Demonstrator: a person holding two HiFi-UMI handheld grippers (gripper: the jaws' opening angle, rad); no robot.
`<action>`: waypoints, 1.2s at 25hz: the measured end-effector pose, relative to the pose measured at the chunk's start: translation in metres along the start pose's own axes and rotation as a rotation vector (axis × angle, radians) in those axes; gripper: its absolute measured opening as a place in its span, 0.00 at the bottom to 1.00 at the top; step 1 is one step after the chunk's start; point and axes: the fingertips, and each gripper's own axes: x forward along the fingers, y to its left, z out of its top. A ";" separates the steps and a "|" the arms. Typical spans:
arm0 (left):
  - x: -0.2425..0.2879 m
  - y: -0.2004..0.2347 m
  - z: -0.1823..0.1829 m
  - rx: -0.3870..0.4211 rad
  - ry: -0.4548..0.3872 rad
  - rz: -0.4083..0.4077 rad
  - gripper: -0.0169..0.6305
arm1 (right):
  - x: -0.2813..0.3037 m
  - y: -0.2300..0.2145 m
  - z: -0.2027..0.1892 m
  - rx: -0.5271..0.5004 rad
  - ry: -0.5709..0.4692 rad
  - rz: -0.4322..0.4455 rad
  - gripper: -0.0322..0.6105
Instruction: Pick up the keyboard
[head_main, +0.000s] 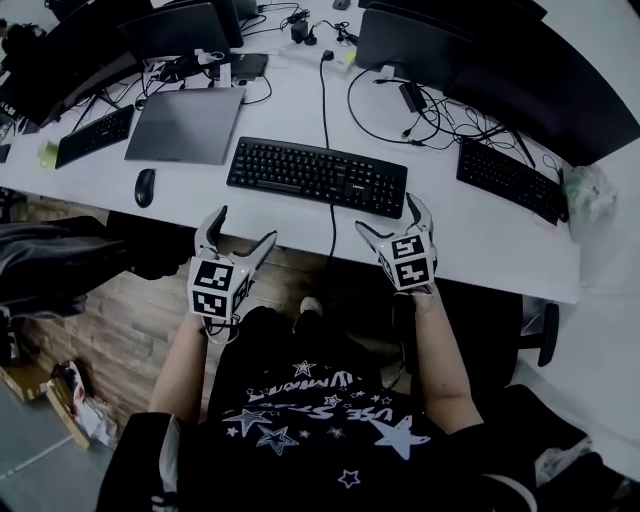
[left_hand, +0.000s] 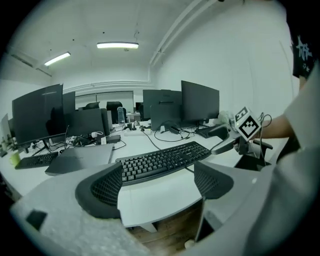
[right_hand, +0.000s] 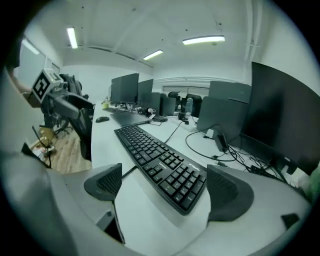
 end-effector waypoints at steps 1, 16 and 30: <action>0.001 0.001 0.000 0.019 0.007 -0.003 0.70 | 0.006 0.003 0.002 -0.032 0.019 0.024 0.83; 0.076 0.039 0.014 0.197 0.065 -0.182 0.71 | 0.065 0.000 0.012 -0.289 0.307 0.190 0.85; 0.145 0.074 0.025 0.174 0.089 -0.311 0.70 | 0.125 0.005 0.000 -0.515 0.578 0.419 0.90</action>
